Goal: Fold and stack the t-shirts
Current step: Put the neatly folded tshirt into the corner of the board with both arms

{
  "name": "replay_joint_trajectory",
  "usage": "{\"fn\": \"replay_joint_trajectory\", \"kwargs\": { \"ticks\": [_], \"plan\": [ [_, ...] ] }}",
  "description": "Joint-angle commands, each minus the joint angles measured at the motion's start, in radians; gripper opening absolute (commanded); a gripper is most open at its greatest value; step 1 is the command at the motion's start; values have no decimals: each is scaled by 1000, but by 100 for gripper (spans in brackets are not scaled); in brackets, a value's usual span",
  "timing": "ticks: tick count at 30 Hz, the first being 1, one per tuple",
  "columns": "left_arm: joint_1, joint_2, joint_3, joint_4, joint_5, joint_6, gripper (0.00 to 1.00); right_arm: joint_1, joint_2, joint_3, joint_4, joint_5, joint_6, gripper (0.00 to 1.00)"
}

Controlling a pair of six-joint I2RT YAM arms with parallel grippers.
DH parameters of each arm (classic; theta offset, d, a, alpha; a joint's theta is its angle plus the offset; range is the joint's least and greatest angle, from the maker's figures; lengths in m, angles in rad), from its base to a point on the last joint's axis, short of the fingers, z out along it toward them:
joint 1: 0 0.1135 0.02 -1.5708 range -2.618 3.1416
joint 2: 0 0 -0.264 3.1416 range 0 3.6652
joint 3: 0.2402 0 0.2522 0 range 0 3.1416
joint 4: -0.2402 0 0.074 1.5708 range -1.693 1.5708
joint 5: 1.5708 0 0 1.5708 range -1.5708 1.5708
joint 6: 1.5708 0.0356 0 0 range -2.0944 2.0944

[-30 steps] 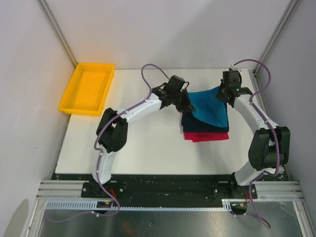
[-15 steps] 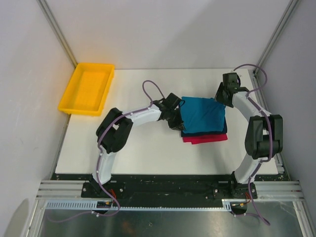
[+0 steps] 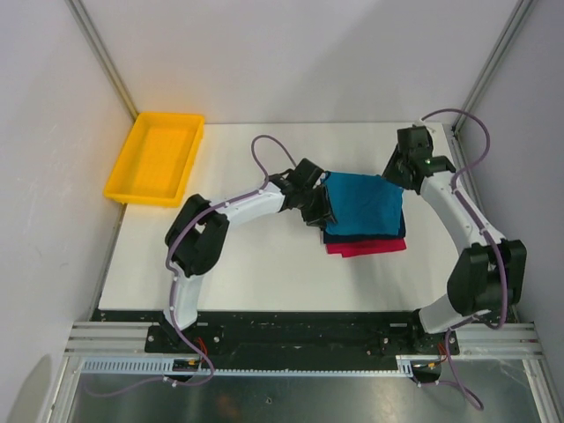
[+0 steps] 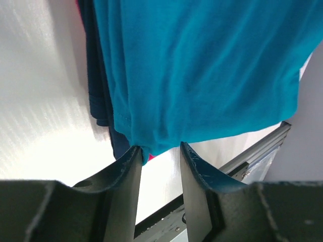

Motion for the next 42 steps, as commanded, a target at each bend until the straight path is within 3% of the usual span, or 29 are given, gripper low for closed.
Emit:
{"fn": "replay_joint_trajectory", "kwargs": {
  "ticks": [1,10,18,23,27,35,42],
  "plan": [
    [-3,-81,56,9,24,28,41,29,-85,-154,3,-84,110,35],
    [20,-129,15,8,26,36,42,-94,-119,-498,146,-227,152,23],
    [77,-204,-59,7,24,62,43,-138,-210,-516,142,-258,149,23],
    [124,-270,-120,7,17,92,45,-54,-262,-436,87,-178,143,29],
    [180,-329,-182,8,15,131,46,74,-213,-320,149,-160,103,37],
    [278,-436,-292,8,47,203,48,219,153,-24,306,-235,47,44],
    [346,-495,-348,7,87,246,48,273,476,280,295,-259,24,43]
  ]
}}
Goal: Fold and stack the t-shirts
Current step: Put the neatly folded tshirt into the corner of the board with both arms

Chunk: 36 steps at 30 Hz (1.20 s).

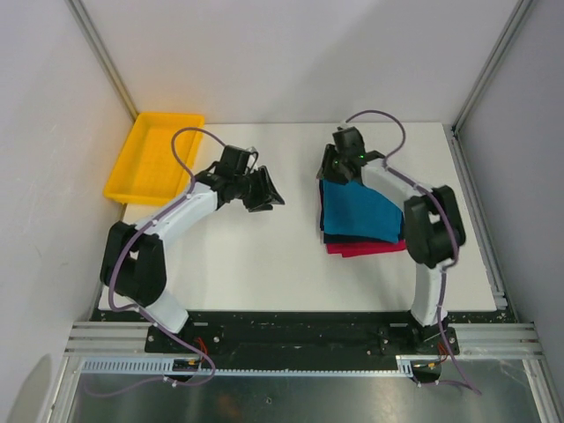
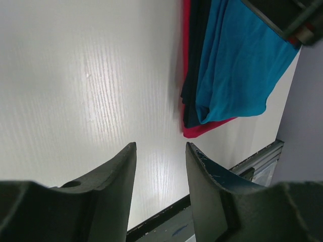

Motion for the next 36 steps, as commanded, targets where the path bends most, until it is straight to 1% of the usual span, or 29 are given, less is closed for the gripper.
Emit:
{"fn": "replay_joint_trajectory", "kwargs": {
  "ticks": [1,4,6,9,12,17,23,31,36],
  "plan": [
    [39,-72,-27,9,51,63,49,29,149,183,7,-16,-35,43],
    [61,-77,-36,9,69,73,49,30,242,278,-38,-14,-24,43],
    [69,-75,-37,9,76,75,49,26,279,292,-53,-10,-5,43],
    [73,-64,-32,10,84,74,49,14,301,261,-57,4,27,43],
    [74,-52,-29,9,93,69,48,-2,285,186,-40,3,57,43],
    [74,-39,-25,9,97,64,48,-35,203,-12,34,-22,84,43],
    [74,-42,-24,10,94,57,48,-78,86,-208,65,-27,74,43],
    [74,-63,-50,9,87,58,48,-173,-136,-459,78,-49,40,43],
    [74,-87,-83,9,77,61,48,-251,-258,-574,60,-72,5,43]
  ]
}}
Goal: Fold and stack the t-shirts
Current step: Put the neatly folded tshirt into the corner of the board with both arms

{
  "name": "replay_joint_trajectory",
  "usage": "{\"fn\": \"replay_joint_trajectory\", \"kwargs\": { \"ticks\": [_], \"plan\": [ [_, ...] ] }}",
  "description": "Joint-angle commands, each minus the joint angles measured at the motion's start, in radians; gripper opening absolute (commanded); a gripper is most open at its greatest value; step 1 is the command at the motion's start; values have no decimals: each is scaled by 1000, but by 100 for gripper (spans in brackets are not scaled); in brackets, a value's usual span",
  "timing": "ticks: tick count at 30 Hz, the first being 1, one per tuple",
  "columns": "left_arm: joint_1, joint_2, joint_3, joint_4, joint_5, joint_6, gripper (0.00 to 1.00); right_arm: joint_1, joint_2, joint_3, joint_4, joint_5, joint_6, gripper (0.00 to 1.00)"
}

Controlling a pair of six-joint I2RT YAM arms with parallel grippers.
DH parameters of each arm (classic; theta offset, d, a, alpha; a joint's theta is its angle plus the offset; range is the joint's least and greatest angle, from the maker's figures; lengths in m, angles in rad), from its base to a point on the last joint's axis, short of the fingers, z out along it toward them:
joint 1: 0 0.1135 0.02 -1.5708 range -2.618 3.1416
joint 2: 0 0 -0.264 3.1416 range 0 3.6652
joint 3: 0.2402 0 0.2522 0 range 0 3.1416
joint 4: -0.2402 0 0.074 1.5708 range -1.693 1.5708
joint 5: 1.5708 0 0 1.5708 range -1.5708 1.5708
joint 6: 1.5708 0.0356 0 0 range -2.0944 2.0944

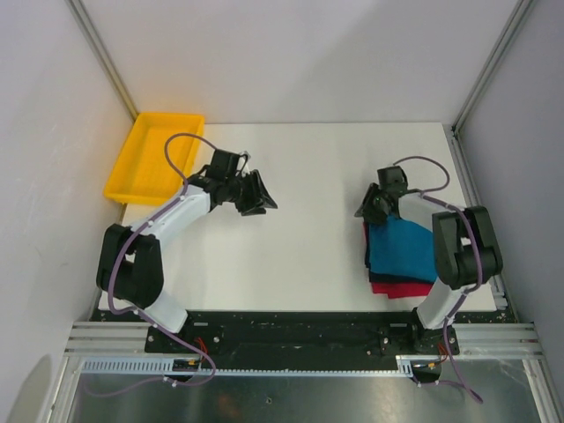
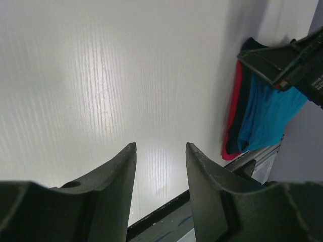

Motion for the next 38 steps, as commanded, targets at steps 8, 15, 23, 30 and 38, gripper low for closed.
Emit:
{"fn": "replay_joint_trajectory", "kwargs": {
  "ticks": [8,15,23,30,38],
  "plan": [
    [3,-98,-58,8,-17,44,49,-68,-208,-69,-120,-16,-76,45],
    [3,-201,-63,7,-91,158,60,103,-300,98,-209,49,20,57],
    [11,-386,-106,7,-175,271,97,270,-493,118,-222,86,94,78],
    [12,-487,-159,7,-232,283,99,335,-593,117,-253,169,87,88],
    [12,-503,-198,8,-242,281,100,371,-611,117,-242,206,80,93]
  ]
}}
